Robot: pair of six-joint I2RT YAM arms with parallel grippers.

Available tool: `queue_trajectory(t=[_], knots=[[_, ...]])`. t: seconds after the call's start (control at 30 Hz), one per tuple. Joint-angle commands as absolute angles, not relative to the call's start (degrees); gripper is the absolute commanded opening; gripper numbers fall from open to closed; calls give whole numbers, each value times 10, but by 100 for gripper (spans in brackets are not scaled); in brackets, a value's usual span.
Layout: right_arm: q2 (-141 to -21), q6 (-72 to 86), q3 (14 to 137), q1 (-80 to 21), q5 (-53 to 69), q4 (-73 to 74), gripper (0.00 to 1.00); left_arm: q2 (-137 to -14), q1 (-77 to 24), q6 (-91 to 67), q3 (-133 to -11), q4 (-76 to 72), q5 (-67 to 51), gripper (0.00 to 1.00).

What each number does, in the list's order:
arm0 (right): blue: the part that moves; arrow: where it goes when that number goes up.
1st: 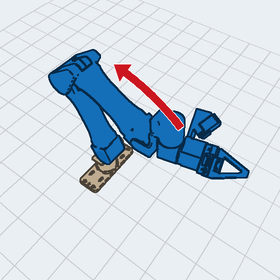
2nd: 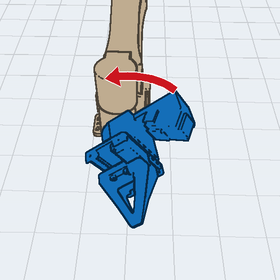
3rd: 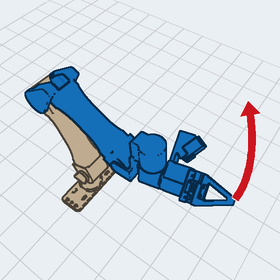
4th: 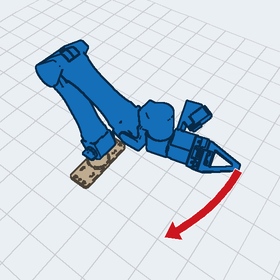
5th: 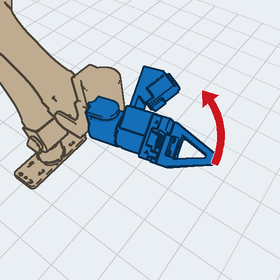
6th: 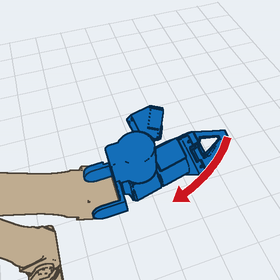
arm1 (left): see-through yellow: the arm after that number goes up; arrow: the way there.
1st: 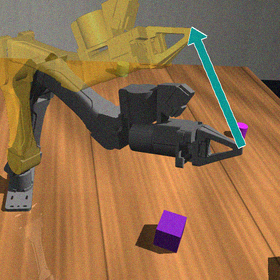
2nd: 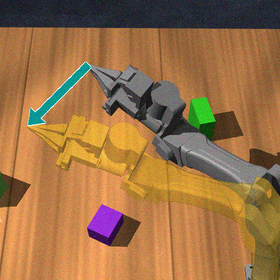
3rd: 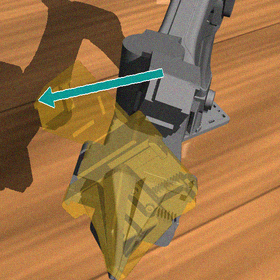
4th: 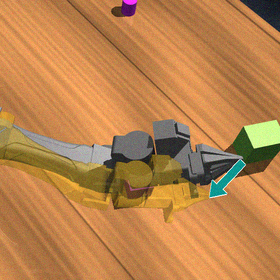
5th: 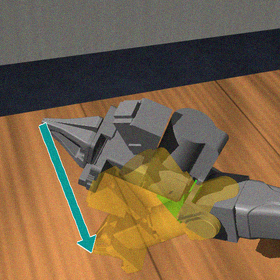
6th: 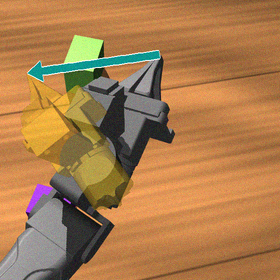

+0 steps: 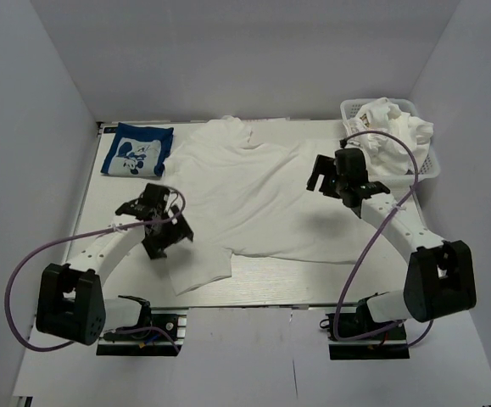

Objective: Fold and stack the t-shirts
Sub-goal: Grap the side of the flattened tshirt closest away from the robot with both arms

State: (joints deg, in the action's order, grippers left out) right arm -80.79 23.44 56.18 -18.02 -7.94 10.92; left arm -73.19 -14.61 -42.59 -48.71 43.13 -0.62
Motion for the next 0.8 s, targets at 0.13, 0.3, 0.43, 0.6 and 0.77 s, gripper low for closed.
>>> queue_trajectory(t=[0.13, 0.3, 0.43, 0.6, 0.77], knots=[[-726, 303, 512, -176, -143, 86, 90, -620, -147, -505, -371, 567, -44, 94], [-720, 315, 488, -173, -146, 82, 90, -646, -152, -518, -352, 582, -33, 87], [-716, 323, 479, -171, -160, 103, 90, -686, -163, -525, -304, 529, -62, 80], [-700, 352, 456, -164, -171, 106, 90, -734, -169, -530, -274, 461, -86, 60], [-646, 382, 410, -163, -171, 147, 90, -763, -175, -530, -303, 461, -60, 18]])
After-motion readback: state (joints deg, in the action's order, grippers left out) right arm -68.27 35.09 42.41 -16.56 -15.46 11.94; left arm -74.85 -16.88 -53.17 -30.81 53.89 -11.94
